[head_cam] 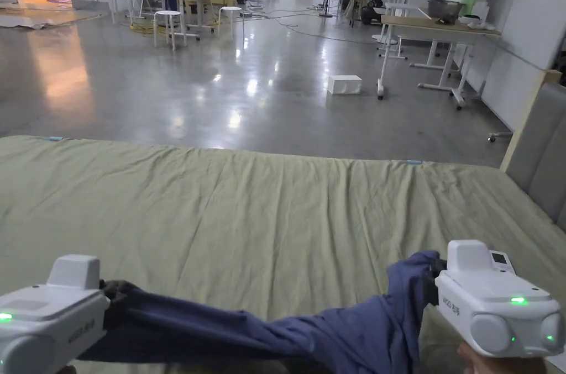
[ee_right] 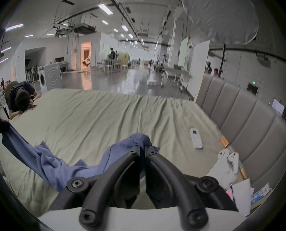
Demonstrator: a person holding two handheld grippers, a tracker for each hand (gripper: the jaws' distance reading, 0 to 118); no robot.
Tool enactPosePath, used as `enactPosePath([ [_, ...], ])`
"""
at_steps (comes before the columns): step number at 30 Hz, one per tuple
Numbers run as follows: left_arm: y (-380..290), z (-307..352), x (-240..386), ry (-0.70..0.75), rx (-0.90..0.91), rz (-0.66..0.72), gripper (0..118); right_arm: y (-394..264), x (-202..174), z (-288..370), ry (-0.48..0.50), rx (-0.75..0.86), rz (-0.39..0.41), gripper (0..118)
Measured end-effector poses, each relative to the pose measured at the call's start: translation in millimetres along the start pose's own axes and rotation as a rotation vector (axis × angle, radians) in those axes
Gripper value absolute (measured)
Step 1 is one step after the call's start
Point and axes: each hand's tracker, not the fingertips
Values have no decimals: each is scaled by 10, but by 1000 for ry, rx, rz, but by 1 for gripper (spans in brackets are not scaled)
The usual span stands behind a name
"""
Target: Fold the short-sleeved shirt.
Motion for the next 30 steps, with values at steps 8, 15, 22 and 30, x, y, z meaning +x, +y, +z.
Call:
enactPosePath([
  [8,663,319,-485,63,113,37,6,557,221,399,-43,135,-12,4],
  [15,1190,538,-450,70,194,25,6,1067,209,526,-60,230,-21,4],
  [22,1596,567,-407,98,243,5,6,1422,197,503,-82,287,-3,4],
  [30,1935,311,-412,119,220,-21,6,1647,153,245,-121,296,47,4],
])
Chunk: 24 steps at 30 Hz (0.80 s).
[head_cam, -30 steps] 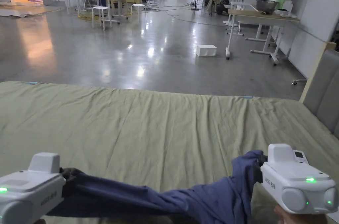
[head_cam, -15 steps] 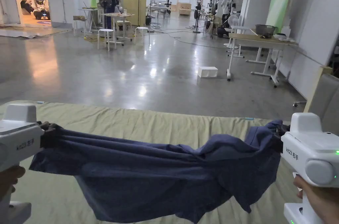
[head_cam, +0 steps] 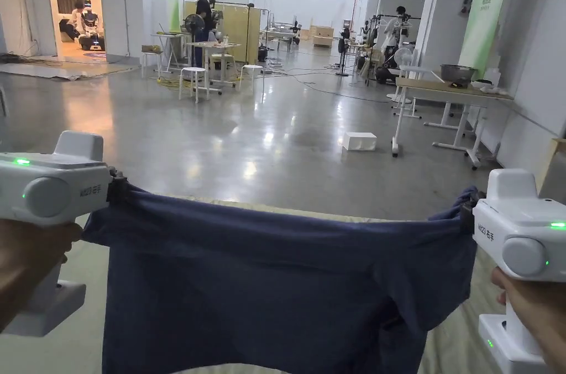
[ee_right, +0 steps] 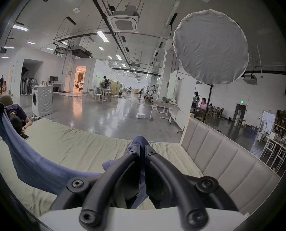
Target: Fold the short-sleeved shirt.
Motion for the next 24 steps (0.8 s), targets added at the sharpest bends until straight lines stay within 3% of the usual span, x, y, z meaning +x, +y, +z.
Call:
enactPosePath([
  [4,120,-186,-21,-3,-7,3,6,85,43,-202,-11,-17,-48,4],
  [9,429,-432,-3,-5,-1,-5,6,340,10,-481,-22,13,-3,4],
  [12,463,-483,-48,14,27,-19,6,509,-1,-612,-30,33,-28,4],
  [15,541,-533,-102,35,49,-20,6,688,-34,-775,-50,69,6,4],
  [18,1070,-744,-23,39,76,-13,6,862,-15,-900,-62,94,1,4],
  [24,1131,-707,32,47,103,-29,6,992,-39,-894,-80,113,14,4],
])
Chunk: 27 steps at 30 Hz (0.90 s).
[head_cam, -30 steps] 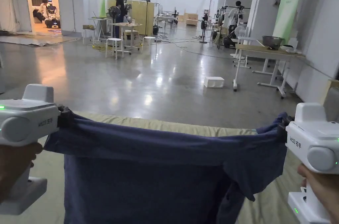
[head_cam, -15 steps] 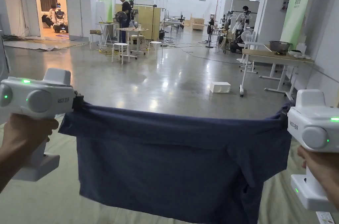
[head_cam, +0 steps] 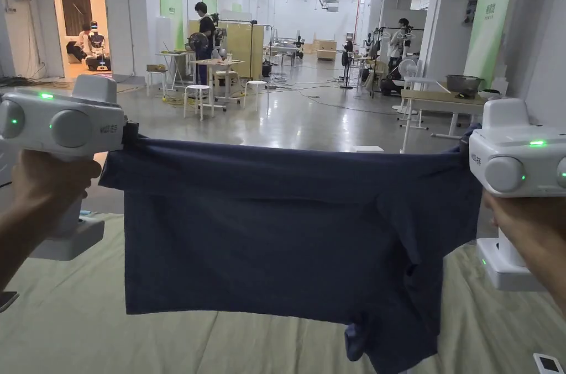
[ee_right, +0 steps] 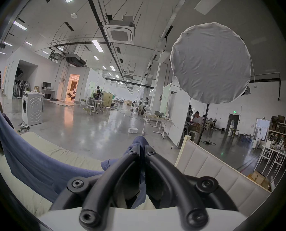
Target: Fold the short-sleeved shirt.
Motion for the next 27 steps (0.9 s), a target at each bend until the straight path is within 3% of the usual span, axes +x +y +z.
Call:
enactPosePath([
  [12,-1243,267,75,-65,-111,7,6,-920,-22,593,50,-97,11,4],
  [16,-1780,661,57,-94,-155,5,6,-1312,9,1085,92,-126,73,4],
  [27,-3081,1859,-85,-169,-302,14,6,-2159,206,2428,193,-314,31,4],
])
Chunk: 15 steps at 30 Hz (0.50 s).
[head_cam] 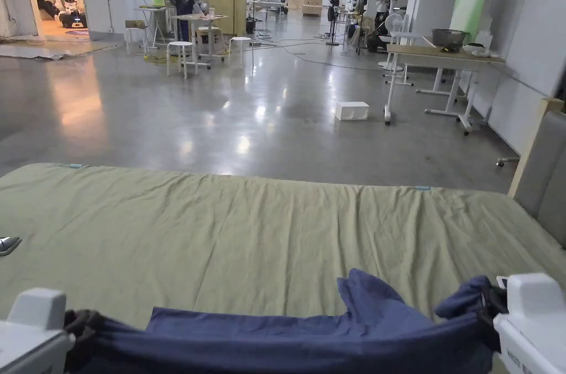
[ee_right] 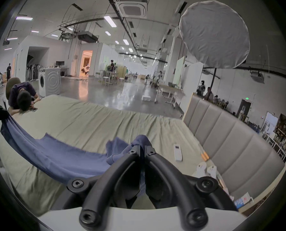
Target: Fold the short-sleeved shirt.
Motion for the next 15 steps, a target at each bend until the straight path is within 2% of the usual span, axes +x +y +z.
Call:
enactPosePath([
  [2,-255,61,-38,-22,-61,22,6,-187,-31,144,12,-58,11,4],
  [5,-542,128,-50,-24,-124,15,6,-449,-110,322,9,-120,77,4],
  [6,-617,122,-58,-22,-158,11,6,-562,-140,350,12,-160,63,4],
  [9,-851,114,-14,-32,-218,34,6,-862,-239,408,19,-245,95,4],
  [12,-1055,14,-13,-39,-289,44,6,-1190,-294,362,43,-327,74,4],
  [13,-1109,20,61,-39,-321,45,6,-1313,-320,338,62,-379,43,4],
  [15,-1234,-60,81,-45,-380,29,6,-1487,-348,310,54,-407,34,4],
])
